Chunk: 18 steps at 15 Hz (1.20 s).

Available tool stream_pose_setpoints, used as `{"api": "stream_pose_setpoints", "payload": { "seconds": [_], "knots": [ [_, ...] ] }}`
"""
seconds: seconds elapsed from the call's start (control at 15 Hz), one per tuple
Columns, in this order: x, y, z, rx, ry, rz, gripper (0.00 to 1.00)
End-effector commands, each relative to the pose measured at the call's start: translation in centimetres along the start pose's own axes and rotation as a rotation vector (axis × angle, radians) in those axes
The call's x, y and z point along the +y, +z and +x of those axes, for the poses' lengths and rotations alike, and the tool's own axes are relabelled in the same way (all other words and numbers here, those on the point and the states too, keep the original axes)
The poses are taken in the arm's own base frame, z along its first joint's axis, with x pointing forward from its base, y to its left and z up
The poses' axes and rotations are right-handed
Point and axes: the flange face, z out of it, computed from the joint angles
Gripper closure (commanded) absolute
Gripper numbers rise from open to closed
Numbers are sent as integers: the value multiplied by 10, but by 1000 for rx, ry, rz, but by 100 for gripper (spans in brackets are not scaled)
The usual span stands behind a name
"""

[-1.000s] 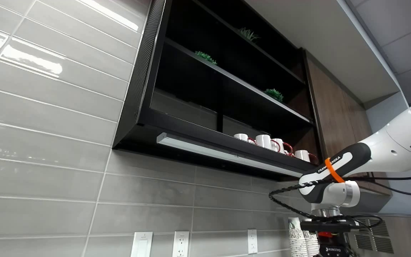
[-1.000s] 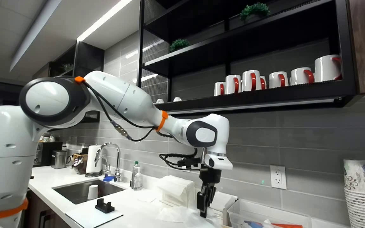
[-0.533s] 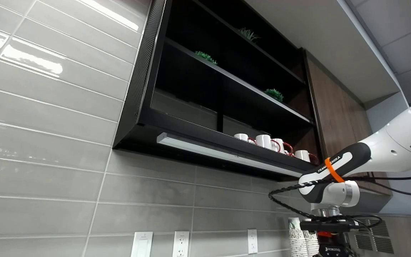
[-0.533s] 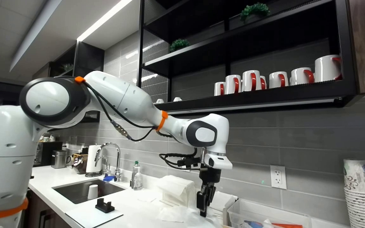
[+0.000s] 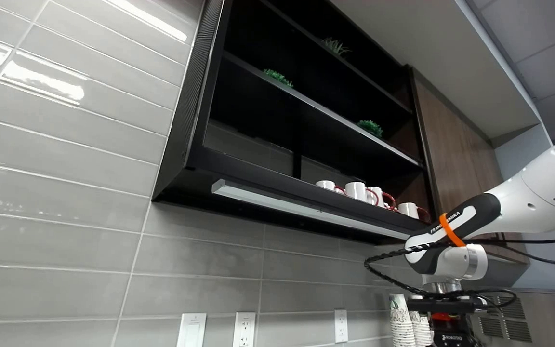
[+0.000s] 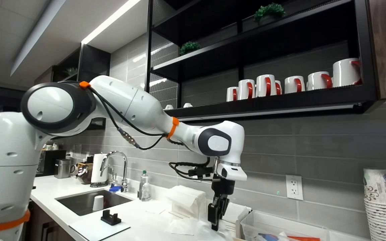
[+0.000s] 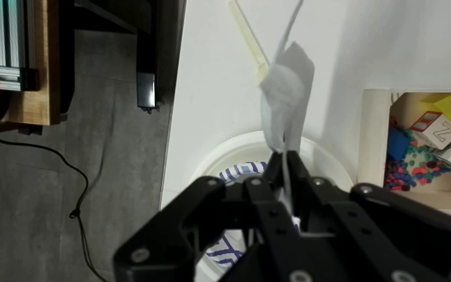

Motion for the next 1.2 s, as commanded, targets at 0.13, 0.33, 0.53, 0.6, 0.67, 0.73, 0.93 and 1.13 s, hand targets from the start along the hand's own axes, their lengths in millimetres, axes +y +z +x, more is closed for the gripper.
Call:
{"api": "stream_pose_setpoints", "payload": {
  "seconds": [0.13, 0.33, 0.53, 0.6, 0.67, 0.73, 0.93, 1.13],
  "knots": [
    [10, -2, 22, -116, 76, -31, 98],
    [12, 1, 33, -163, 103, -28, 98],
    [10, 6, 41, -210, 111, -24, 98],
    [8, 9, 45, -228, 112, -25, 98],
    [7, 10, 47, -249, 111, -28, 98],
    [5, 13, 50, -259, 116, -28, 98],
    [1, 17, 59, -289, 121, -24, 98],
    [-2, 19, 70, -311, 129, -18, 98]
  ]
}}
